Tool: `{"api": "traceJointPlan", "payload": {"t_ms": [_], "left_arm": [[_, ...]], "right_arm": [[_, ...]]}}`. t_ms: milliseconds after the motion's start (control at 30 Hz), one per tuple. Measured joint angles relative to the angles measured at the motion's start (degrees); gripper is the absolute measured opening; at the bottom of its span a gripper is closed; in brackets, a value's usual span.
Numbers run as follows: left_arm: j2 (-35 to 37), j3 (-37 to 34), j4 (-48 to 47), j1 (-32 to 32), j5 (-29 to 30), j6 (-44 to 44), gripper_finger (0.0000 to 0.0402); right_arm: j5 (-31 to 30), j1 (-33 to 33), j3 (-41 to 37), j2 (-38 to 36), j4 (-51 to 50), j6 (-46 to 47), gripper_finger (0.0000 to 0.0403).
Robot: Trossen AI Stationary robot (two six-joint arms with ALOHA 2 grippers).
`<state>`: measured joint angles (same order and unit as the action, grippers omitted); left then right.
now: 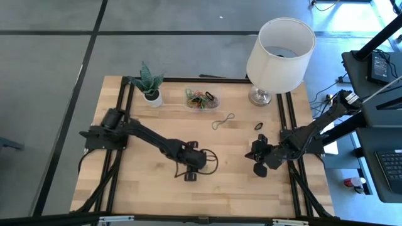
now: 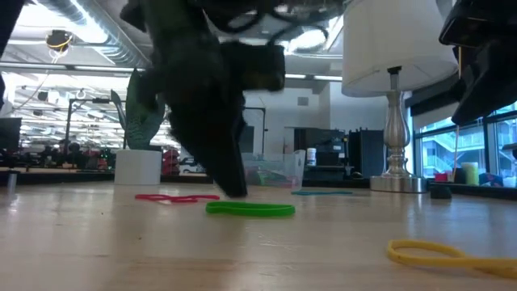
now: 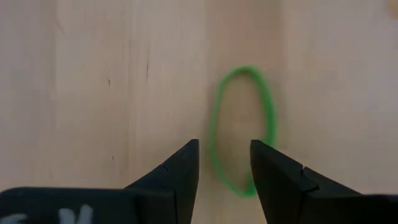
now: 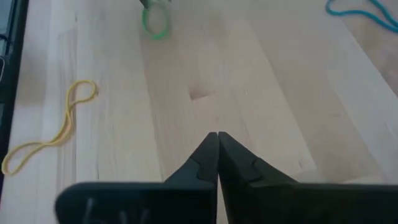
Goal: Pick and place rubber bands into bin
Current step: Put the green rubber band into the transparent bin
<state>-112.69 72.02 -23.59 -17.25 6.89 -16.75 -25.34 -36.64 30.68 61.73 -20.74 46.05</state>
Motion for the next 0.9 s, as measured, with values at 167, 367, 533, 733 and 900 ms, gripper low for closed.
{"api": "traceJointPlan", "payload": {"t_ms": [167,367,533,733,900], "left_arm": [[-5.0,3.9,-2.5,0.0,2.4,-2.8,0.0115],[-6.0,6.3,-5.6,-0.2,2.8,-4.8,0.0010],[-3.9,9.7,-8.4,-0.2,1.1,-5.1,0.0003],[1.3,15.0,-11.4,1.6,6.4,-3.6,0.0003],[7.8,16.2,-15.0,6.4,12.1,-1.2,0.0002]], "right_arm": [[0.0,0.0,0.0,0.0,0.0,-0.1,0.0006],[0.0,0.0,0.0,0.0,-0.1,-0.2,0.0018],[-0.1,0.0,0.0,0.0,0.0,-1.4,0.0020],[-0.3,0.0,0.0,0.0,0.0,-1.7,0.0021],[-0.9,0.0,0.0,0.0,0.0,-1.3,0.0021]]}}
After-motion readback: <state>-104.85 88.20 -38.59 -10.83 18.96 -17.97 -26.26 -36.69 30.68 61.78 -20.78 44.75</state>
